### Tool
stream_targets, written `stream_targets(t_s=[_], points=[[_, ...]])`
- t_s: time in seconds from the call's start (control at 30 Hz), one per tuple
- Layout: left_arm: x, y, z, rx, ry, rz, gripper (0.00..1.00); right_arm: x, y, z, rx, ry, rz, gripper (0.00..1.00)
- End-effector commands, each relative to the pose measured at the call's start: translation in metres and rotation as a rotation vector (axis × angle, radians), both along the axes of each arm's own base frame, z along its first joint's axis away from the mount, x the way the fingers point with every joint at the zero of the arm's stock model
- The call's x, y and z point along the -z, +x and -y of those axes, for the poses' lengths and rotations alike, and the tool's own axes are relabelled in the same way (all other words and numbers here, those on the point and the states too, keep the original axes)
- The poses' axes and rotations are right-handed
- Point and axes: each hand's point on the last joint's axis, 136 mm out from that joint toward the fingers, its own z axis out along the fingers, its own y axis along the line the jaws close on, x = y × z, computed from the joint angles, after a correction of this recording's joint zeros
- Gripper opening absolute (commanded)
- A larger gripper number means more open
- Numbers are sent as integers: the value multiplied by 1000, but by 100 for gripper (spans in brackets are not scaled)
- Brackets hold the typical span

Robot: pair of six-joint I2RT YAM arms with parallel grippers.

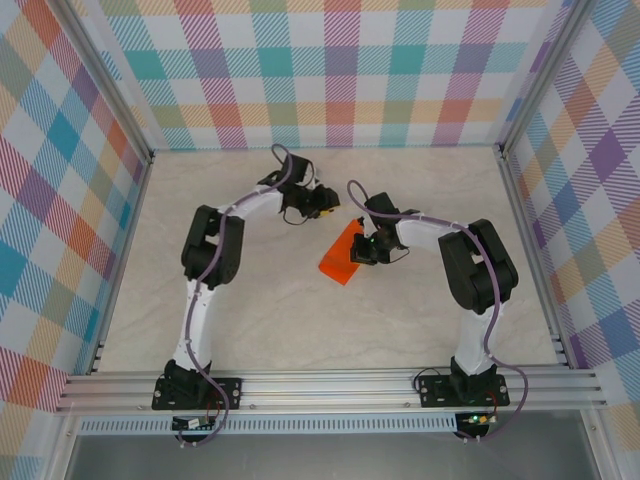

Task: Fold a paper plane with a square sheet of paper (fold left side to right side)
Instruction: First fold the square sheet of paper in half at the center of the table, then hold the square sheet of paper at the center of the table.

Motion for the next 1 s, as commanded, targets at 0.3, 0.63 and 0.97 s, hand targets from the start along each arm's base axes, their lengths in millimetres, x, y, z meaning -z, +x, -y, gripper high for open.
stream_targets(t_s=[0.3, 0.63, 0.97], points=[[-42, -98, 16, 198, -65, 81, 31, 30, -42, 35, -145, -139, -131, 8], [23, -107, 47, 228, -5, -27, 30, 32, -43, 32, -119, -119, -139, 8], [60, -116, 40, 234, 74, -87, 29, 13, -33, 21, -100, -43, -91, 9]])
